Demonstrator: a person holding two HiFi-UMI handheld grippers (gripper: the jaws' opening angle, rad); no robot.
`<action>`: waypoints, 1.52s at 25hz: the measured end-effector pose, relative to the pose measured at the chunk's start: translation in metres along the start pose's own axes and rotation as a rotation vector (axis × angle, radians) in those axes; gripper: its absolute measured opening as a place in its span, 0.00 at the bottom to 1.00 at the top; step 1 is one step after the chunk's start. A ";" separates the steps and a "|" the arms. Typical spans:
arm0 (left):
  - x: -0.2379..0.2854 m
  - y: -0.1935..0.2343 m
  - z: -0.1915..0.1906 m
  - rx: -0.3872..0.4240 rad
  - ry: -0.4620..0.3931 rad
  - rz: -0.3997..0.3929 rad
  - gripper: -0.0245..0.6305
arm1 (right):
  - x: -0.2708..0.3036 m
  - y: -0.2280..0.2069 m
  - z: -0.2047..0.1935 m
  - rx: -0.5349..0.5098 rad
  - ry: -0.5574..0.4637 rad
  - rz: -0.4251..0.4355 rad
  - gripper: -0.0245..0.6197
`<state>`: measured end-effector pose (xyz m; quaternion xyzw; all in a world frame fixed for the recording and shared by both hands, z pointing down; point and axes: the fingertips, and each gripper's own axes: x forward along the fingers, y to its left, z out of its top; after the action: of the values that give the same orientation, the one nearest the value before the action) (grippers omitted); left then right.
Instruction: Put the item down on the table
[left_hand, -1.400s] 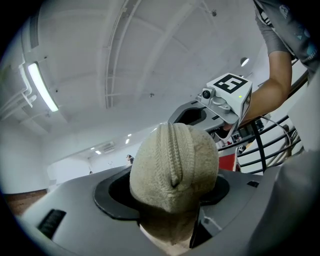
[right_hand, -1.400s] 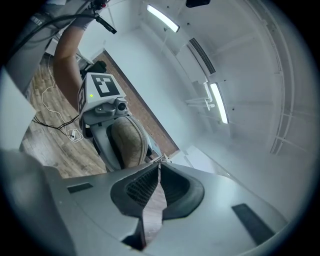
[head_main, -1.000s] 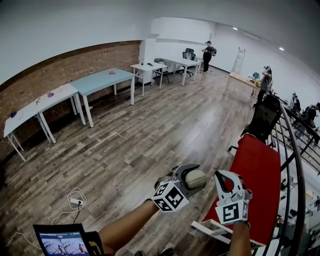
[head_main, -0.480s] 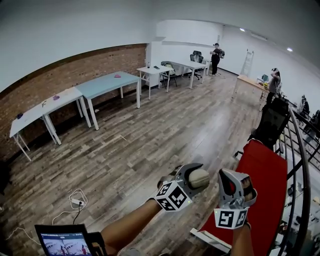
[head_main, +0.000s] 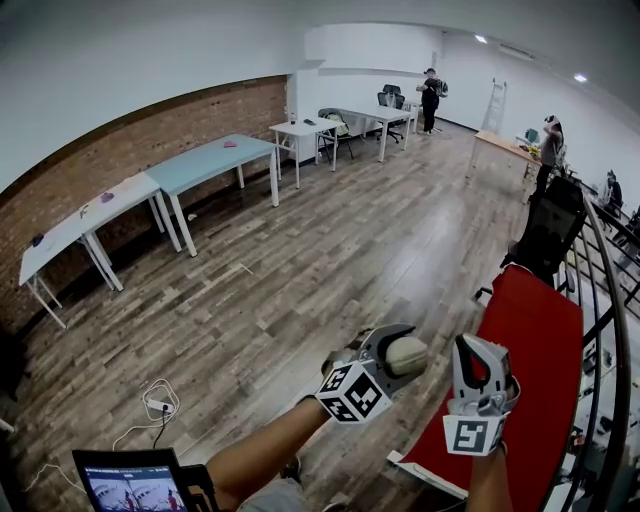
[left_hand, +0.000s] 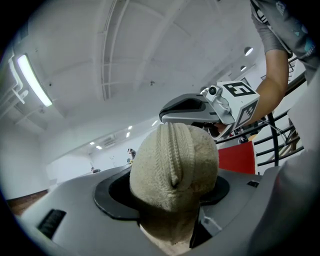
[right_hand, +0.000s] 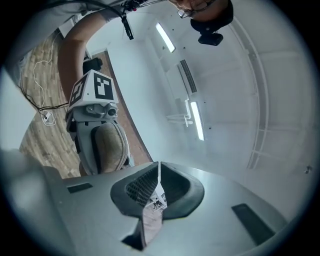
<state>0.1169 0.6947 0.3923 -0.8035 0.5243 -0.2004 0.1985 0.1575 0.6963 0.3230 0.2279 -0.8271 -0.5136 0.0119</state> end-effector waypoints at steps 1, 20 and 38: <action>0.004 0.008 -0.008 -0.004 -0.002 -0.005 0.51 | 0.010 0.002 -0.006 0.008 0.009 0.003 0.05; 0.022 0.179 -0.078 -0.022 -0.118 -0.063 0.51 | 0.199 0.020 -0.032 -0.104 0.201 0.051 0.05; 0.100 0.246 -0.138 -0.044 -0.069 -0.080 0.51 | 0.289 0.014 -0.114 -0.050 0.199 0.084 0.05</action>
<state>-0.1072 0.4963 0.3895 -0.8344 0.4889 -0.1688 0.1905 -0.0774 0.4930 0.3264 0.2425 -0.8177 -0.5079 0.1210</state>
